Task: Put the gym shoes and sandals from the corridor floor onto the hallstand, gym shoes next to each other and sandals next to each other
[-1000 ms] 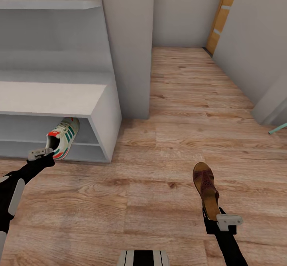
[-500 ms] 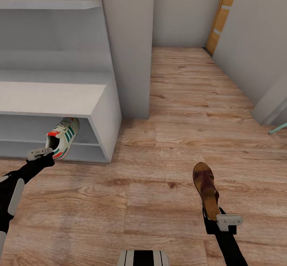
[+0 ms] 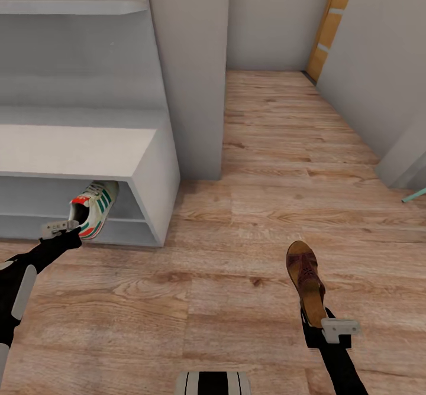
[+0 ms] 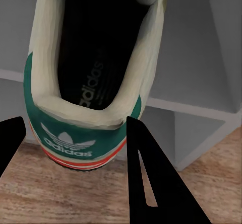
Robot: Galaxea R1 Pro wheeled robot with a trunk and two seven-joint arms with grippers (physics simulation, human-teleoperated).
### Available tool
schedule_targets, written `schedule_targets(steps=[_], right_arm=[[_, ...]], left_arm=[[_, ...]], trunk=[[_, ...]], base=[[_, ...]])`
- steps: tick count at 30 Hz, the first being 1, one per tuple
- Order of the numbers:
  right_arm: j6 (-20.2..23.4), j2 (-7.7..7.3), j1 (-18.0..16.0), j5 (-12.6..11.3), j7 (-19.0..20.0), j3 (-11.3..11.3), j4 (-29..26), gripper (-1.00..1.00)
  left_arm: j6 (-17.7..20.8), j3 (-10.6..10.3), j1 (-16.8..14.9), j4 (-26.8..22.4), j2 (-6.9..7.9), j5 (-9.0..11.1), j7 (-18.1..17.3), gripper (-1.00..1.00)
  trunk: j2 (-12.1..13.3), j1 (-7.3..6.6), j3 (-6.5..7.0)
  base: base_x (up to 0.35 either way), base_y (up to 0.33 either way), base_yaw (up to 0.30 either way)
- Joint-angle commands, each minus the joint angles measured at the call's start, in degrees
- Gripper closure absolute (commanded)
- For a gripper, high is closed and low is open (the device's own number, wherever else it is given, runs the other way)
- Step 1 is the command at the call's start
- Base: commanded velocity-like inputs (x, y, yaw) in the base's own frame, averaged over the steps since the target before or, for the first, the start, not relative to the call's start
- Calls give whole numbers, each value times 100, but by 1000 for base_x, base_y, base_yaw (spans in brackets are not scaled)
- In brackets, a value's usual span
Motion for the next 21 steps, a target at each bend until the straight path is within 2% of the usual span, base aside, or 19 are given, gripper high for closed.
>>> schedule_targets(steps=[1, 7, 21], right_arm=[[-12, 6, 0, 54, 5, -13, -4, 100], [-14, 6, 0, 54, 5, -13, -4, 100], [-14, 6, 0, 54, 5, -13, -4, 100]], left_arm=[[58, 9, -3, -3, -1, 56, -15, 100], [77, 9, -3, -3, -7, 51, -15, 100], [75, 15, -3, 5, -12, 45, -7, 100]], trunk=[[-1, 2, -3], [-1, 2, -3], [-1, 2, -3]], base=[[213, 0, 0], [101, 0, 0], [11, 0, 0]])
